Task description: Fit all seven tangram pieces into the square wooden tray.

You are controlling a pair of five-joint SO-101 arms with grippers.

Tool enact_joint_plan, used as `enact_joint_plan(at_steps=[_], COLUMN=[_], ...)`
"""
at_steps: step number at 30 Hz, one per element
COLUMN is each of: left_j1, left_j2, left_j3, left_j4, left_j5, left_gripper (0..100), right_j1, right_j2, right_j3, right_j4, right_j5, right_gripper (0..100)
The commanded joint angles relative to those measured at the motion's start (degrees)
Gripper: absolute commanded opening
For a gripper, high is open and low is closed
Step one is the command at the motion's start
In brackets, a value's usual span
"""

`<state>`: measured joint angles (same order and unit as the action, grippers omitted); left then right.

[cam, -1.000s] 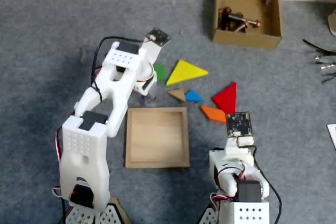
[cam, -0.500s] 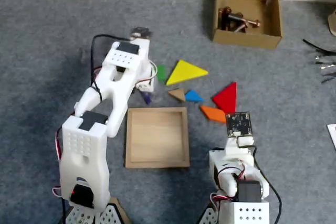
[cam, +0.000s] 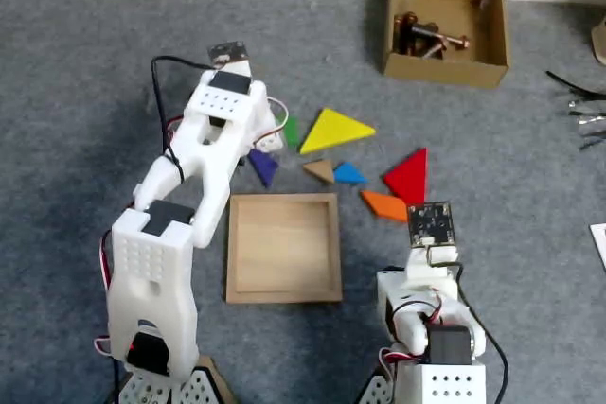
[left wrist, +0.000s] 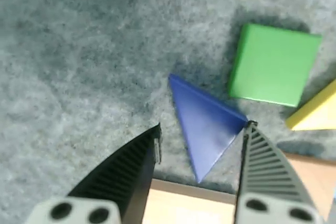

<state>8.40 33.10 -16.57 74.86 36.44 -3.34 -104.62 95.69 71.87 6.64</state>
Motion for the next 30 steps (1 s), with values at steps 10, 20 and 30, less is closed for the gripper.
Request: enact_joint_plan(at_steps=[10,20,30], left_j1=[1.98,4.26,3.3], left_j2=[4.44,4.79,4.88], left_j3=[-5.05,-9.71,-9.54], left_j4=[0.35,8.09,7.65], left_j5=[3.52,3.43,3.34], left_gripper=[23,23,23], right_j1=[-0.4,-0.4,-0.4], right_j2=[-0.75,-0.75,-0.75], right_j3=[6.99,6.99,6.99], right_j4=[-0.4,-0.4,-0.4], right_j5=[-0.26,-0.26,-0.26], right_gripper=[0.5,0.5,0.5])
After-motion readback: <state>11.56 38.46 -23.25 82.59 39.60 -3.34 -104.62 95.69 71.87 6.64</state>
